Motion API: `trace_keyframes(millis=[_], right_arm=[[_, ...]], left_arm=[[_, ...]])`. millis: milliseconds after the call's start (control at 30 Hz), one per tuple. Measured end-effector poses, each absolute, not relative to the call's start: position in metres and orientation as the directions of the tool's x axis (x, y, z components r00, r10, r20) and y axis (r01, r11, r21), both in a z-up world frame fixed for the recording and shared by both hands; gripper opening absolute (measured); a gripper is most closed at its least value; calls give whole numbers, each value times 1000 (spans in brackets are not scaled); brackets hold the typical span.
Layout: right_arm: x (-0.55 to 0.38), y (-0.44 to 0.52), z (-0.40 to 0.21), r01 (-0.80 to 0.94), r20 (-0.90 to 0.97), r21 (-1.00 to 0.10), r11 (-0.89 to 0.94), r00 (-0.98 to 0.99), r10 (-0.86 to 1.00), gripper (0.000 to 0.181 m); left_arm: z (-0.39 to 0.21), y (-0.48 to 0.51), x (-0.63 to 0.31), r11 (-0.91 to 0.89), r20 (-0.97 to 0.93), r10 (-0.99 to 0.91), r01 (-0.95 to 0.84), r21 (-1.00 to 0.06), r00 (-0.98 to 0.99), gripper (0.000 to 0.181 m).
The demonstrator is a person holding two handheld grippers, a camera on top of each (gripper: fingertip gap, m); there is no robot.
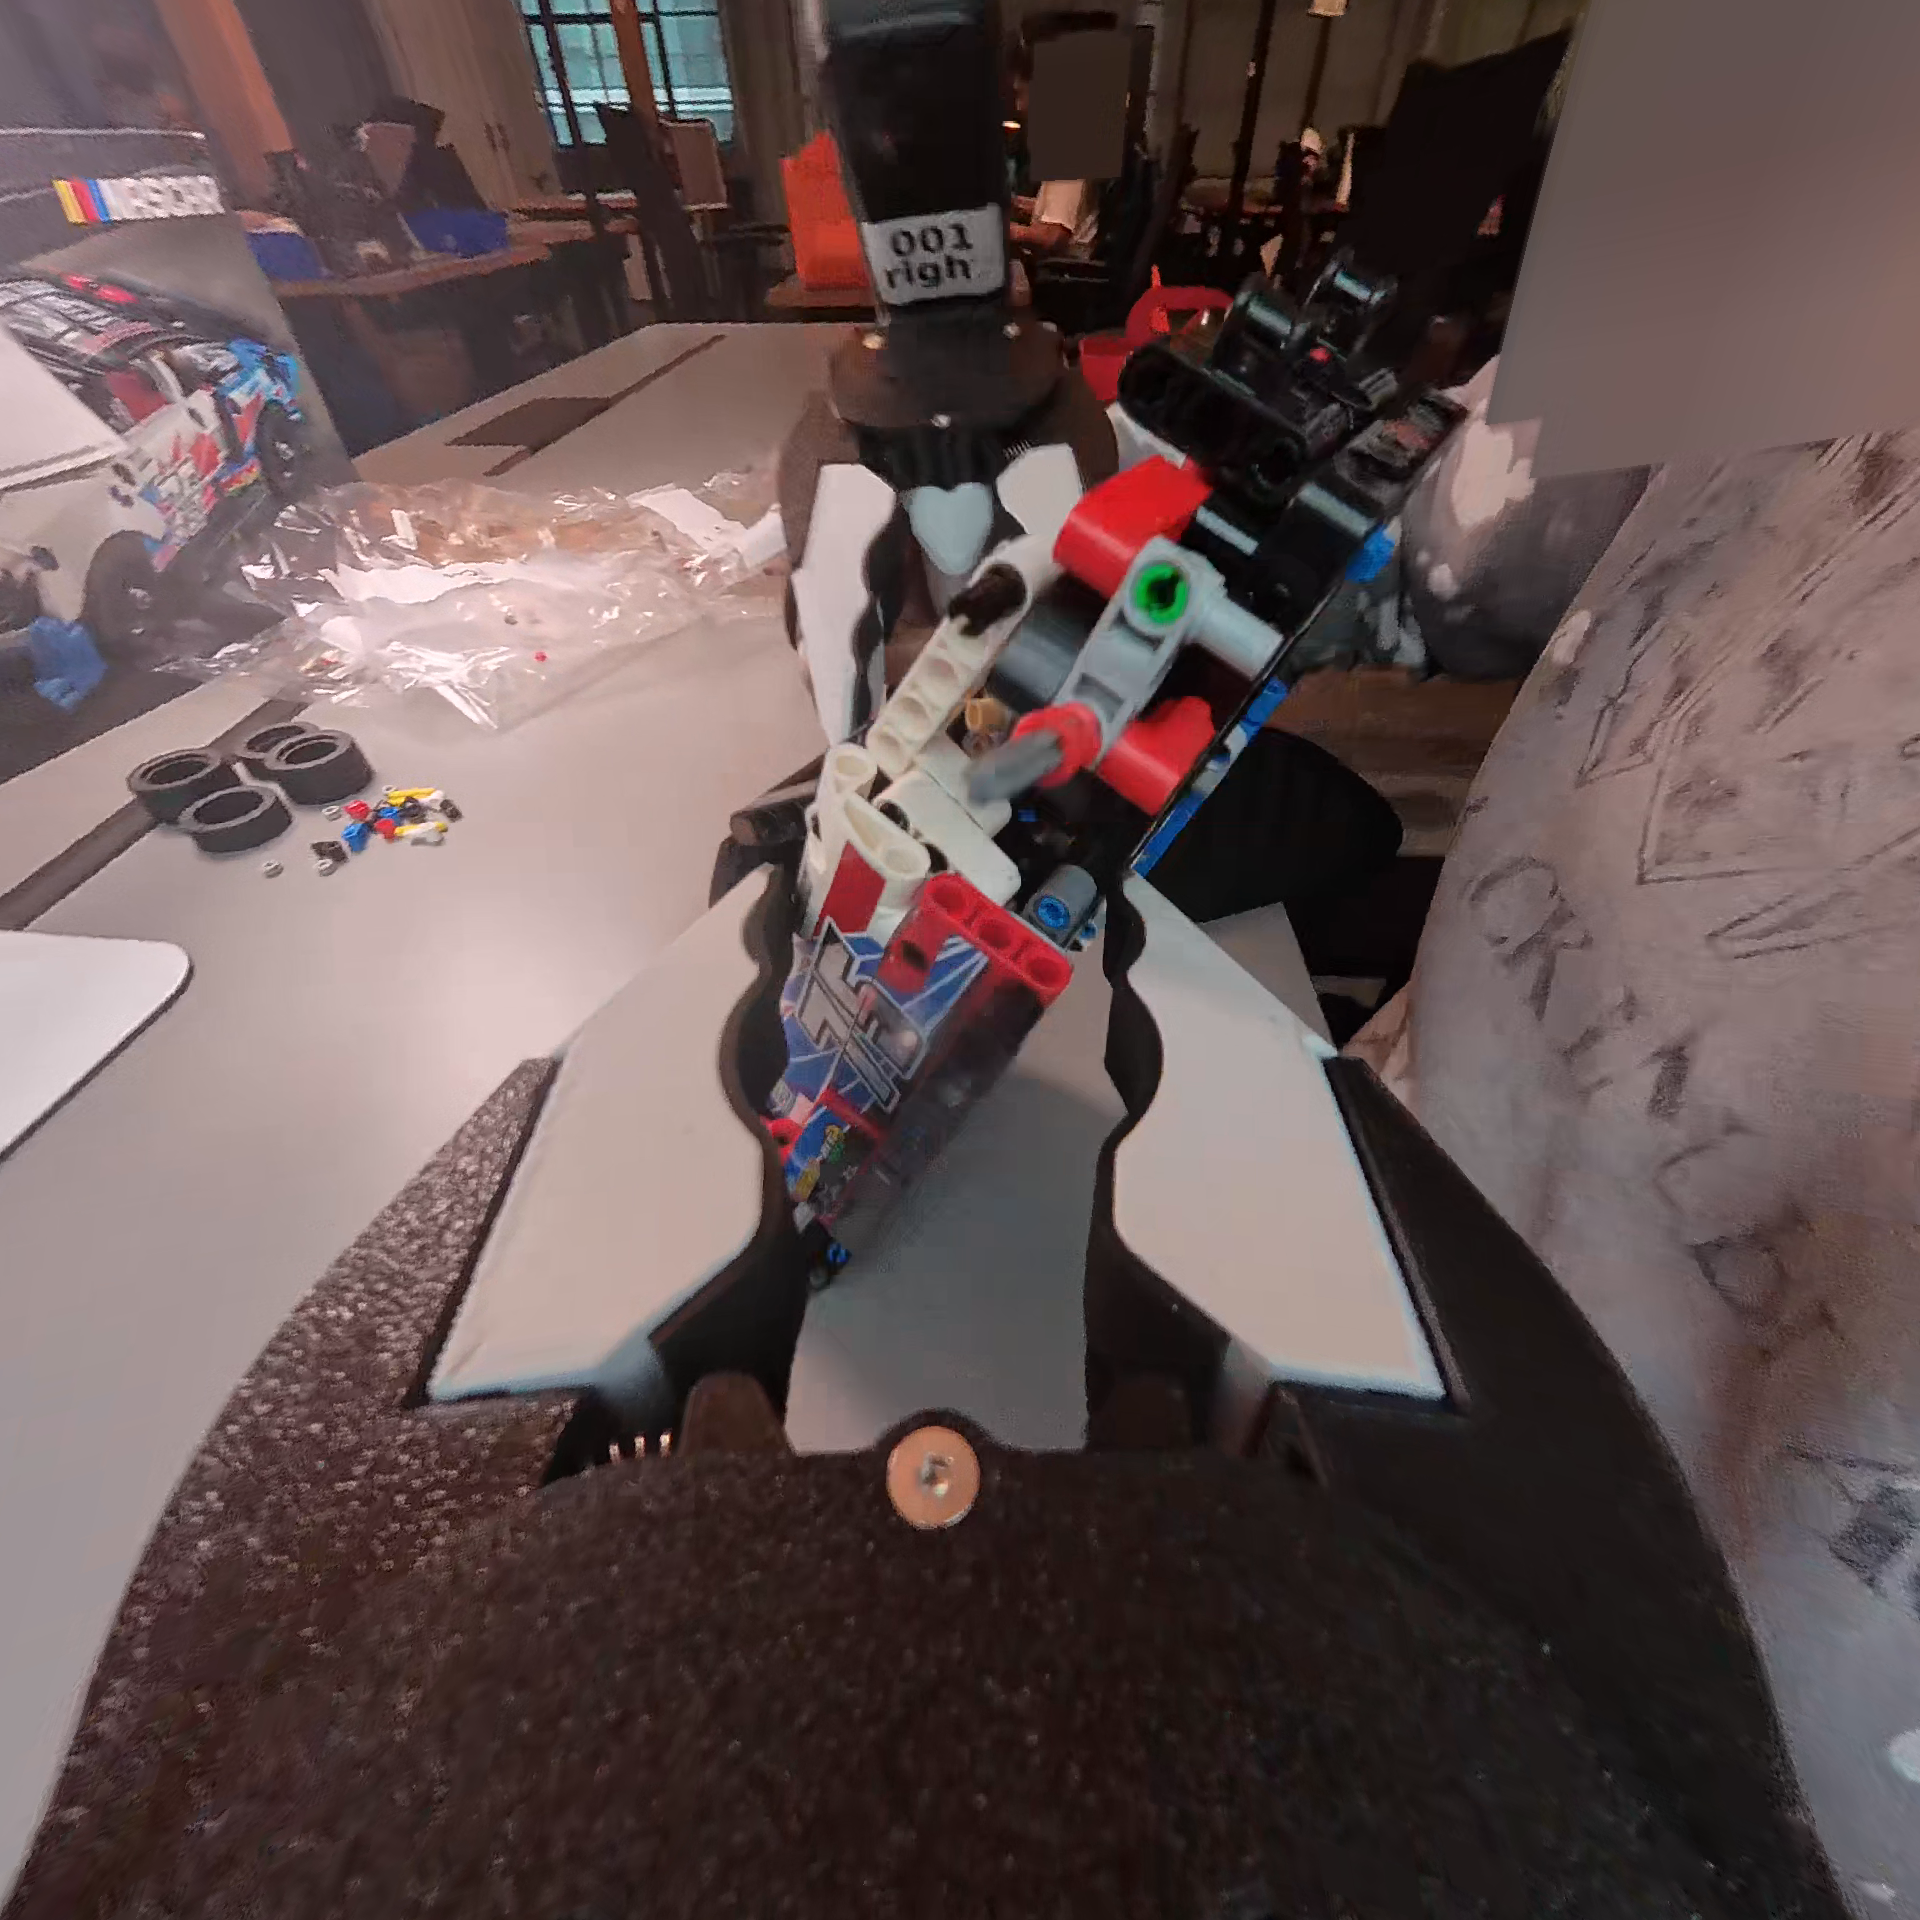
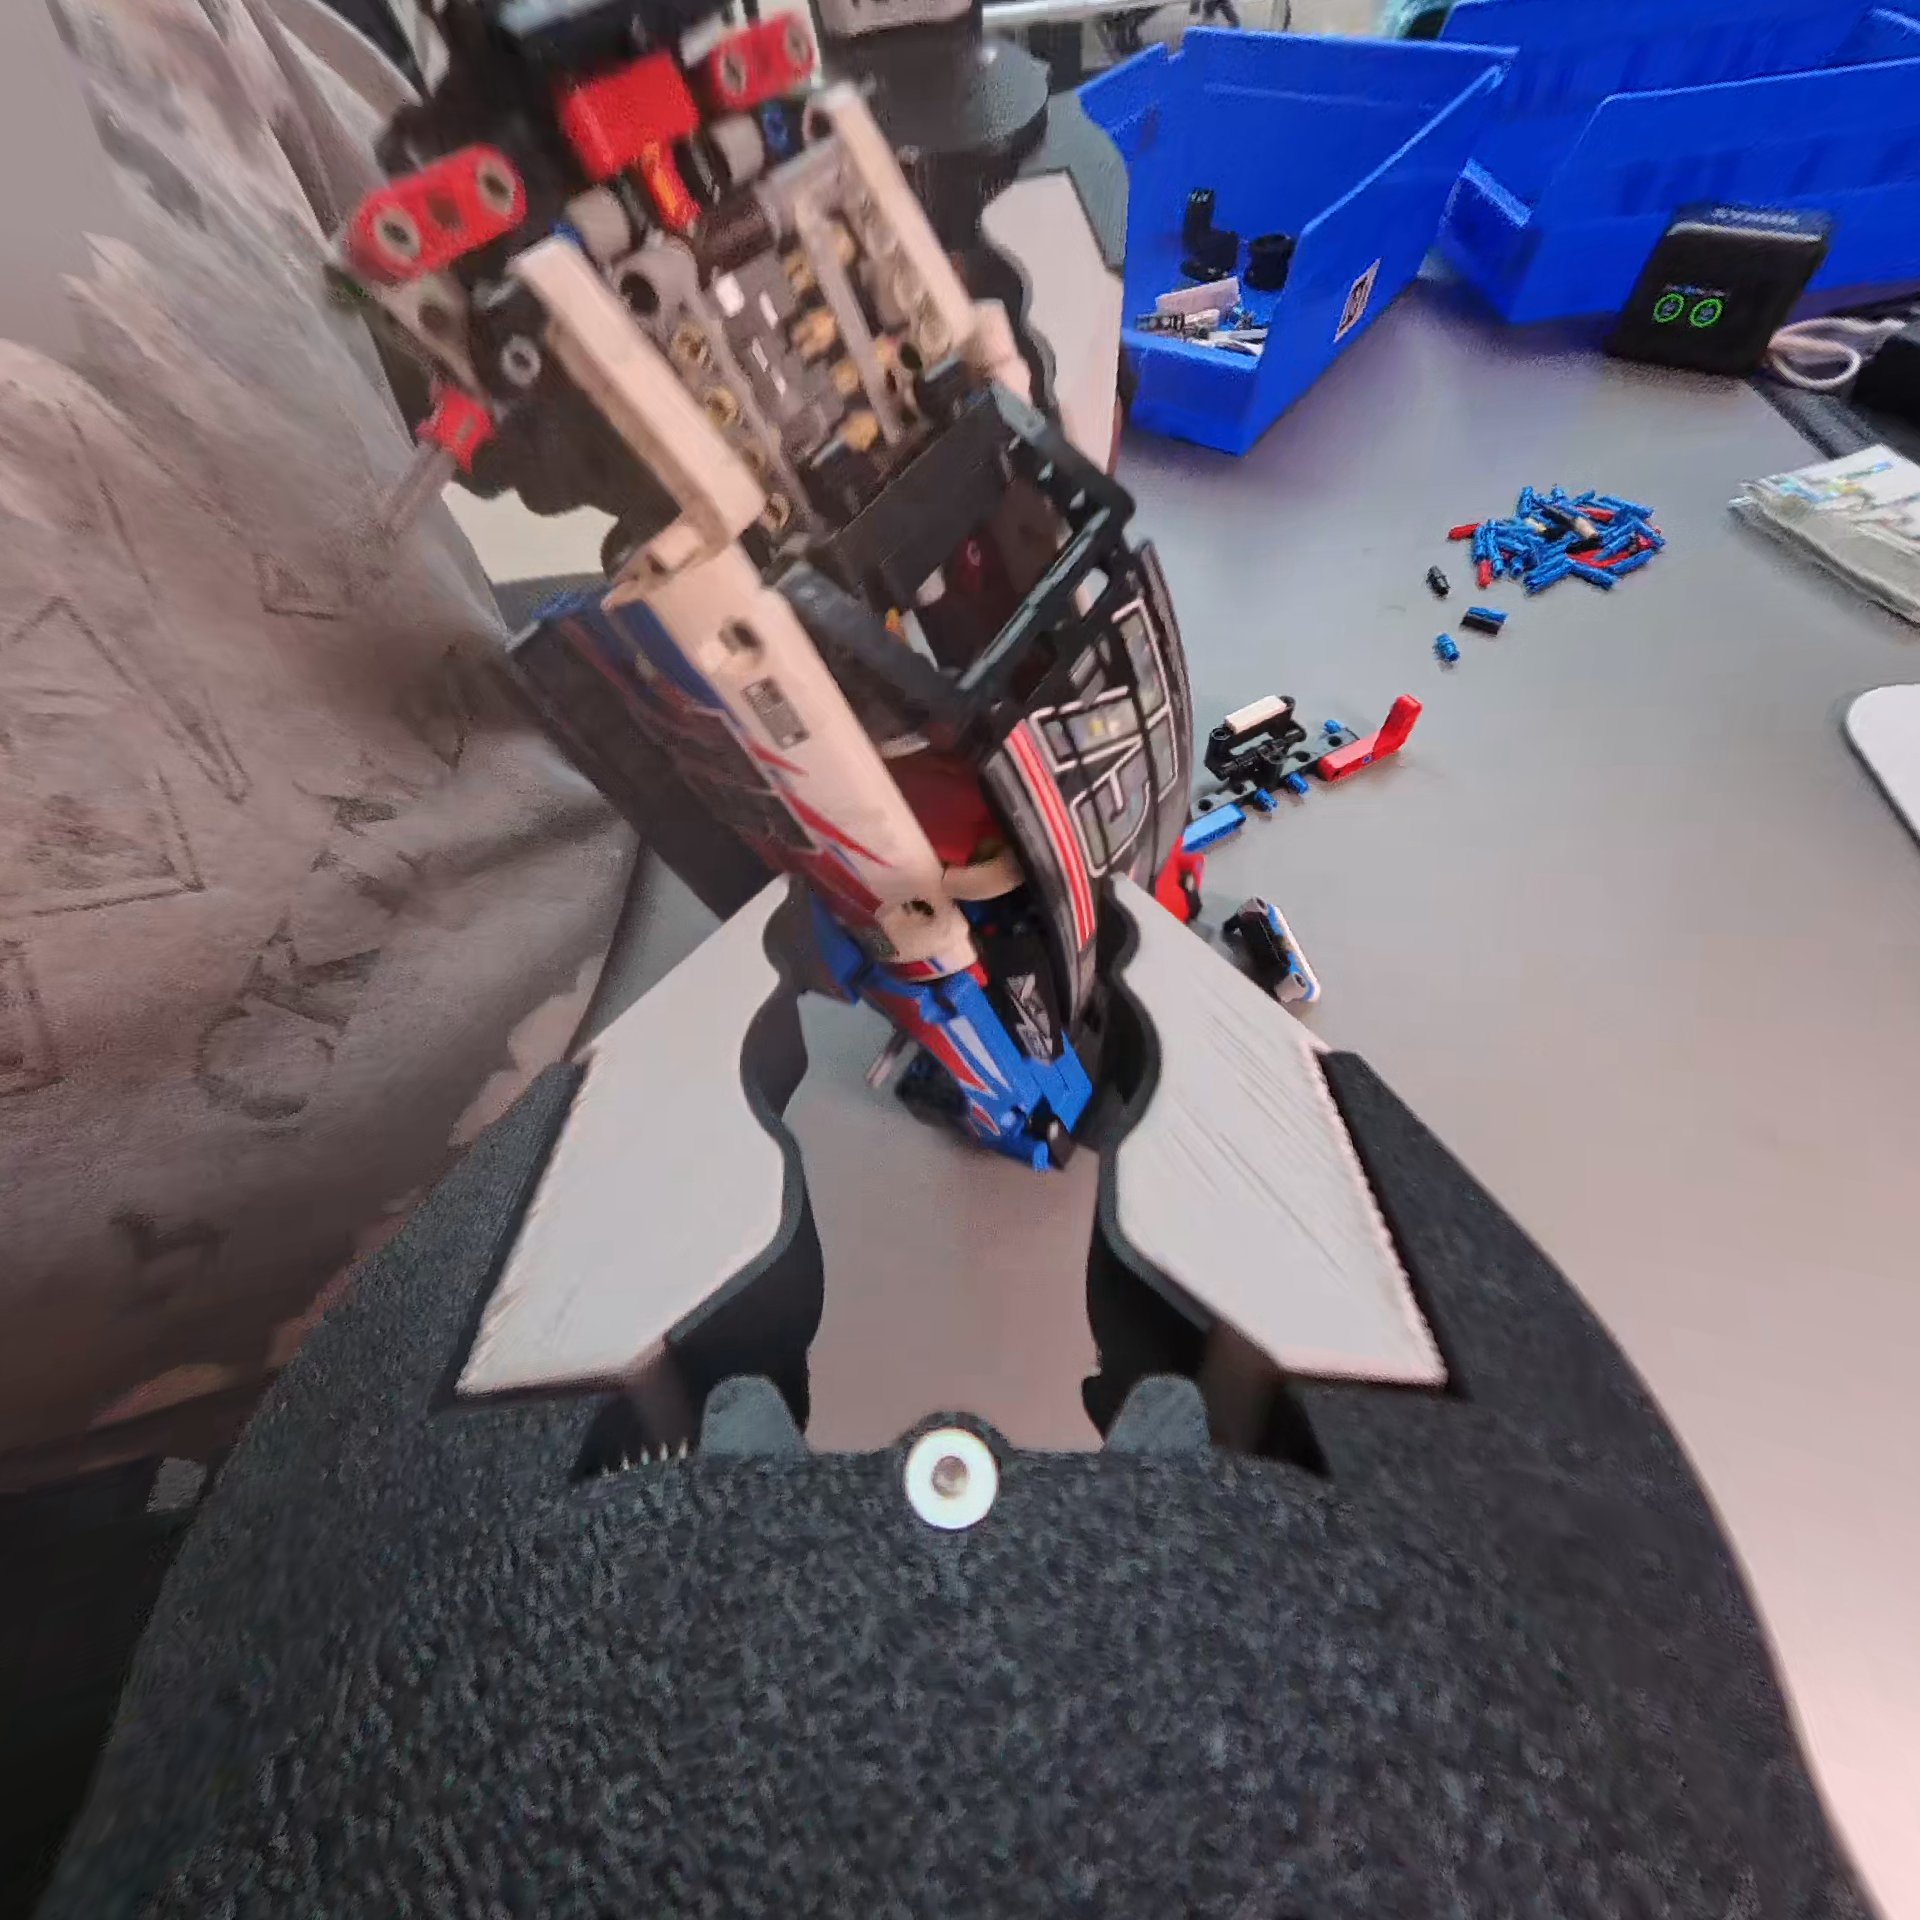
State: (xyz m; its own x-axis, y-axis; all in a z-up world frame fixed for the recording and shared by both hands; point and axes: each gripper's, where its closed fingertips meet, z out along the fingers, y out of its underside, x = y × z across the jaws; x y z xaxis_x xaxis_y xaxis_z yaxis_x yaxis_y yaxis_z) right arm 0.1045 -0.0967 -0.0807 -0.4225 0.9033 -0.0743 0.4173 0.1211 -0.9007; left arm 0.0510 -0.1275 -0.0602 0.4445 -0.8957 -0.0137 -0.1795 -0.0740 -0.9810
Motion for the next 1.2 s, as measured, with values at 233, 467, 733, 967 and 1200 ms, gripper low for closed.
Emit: trace_keyframes(millis=[233,467,733,967,1200], right_arm=[[65,-48,-101,503,83,-827,252,-335,939,40],[21,-24,-195,727,14,-562,394,-468,884,45],[10,-25,-209,763,-98,-511,396,-510,855,44],[20,-17,-193,719,11,-588,370,-451,893,20],[57,6,-93,613,185,-744,268,-196,963,20]], left_arm=[[-46,-161,-13,-187,90,-774,-90,-978,627,55],[-49,-168,-19,-127,50,-735,-64,-990,676,58],[-62,-156,3,-145,44,-831,-139,-980,554,104],[-65,-135,9,-120,22,-823,-137,-983,568,85],[-66,-102,26,-47,-61,-742,-143,-989,667,82]])
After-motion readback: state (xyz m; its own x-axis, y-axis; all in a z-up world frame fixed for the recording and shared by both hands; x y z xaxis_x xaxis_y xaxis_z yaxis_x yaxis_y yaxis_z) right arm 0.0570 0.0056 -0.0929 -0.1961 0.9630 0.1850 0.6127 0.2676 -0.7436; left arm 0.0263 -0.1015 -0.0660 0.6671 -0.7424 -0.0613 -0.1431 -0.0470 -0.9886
